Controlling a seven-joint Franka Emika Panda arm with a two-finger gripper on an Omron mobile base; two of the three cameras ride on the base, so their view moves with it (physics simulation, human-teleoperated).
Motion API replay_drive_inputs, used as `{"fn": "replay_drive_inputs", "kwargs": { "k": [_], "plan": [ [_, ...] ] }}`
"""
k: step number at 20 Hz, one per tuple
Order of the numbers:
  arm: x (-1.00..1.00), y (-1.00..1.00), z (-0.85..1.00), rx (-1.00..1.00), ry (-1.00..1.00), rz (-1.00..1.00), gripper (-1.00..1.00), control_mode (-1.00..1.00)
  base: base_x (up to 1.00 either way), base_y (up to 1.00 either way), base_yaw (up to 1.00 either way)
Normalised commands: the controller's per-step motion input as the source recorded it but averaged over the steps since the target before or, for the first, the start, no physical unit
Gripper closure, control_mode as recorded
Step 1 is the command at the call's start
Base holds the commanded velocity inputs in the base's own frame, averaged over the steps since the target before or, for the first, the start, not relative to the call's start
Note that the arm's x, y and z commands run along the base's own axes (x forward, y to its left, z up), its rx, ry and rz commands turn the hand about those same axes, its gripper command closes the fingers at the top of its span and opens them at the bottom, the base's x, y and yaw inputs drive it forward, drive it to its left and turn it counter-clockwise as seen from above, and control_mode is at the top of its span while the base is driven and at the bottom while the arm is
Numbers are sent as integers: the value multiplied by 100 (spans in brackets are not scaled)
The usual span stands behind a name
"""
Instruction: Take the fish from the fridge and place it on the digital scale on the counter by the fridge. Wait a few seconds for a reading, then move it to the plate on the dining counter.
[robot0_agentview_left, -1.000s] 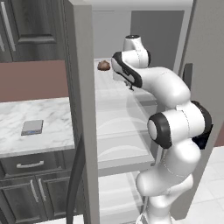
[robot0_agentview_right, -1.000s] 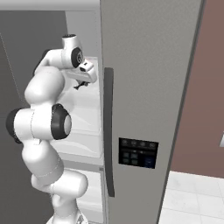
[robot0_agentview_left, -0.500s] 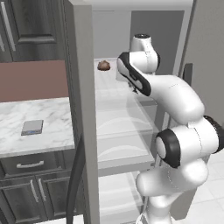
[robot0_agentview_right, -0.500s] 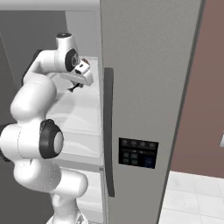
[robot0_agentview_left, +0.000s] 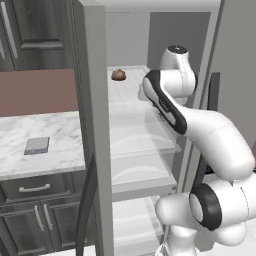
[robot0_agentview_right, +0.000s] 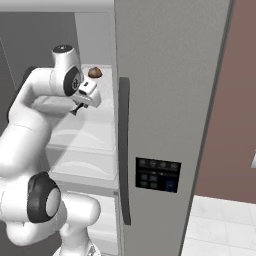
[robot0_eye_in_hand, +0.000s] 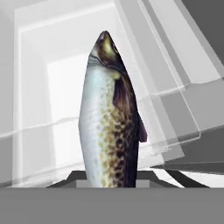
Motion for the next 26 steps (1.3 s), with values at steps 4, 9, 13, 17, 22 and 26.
{"fn": "replay_drive_inputs", "kwargs": {
  "k": [4,9,13,17,22,26],
  "plan": [
    [-95,0,23,0,-2,15,100,-100,0,0,0],
    [-100,0,7,0,-2,17,100,-100,0,0,0],
    [-100,0,0,0,-3,18,100,-100,0,0,0],
    [-100,0,0,0,-6,18,100,-100,0,0,0],
    [-94,0,3,0,-12,15,100,-100,0,0,0],
    [-37,0,29,-3,-4,4,100,-100,0,0,0]
  ]
}}
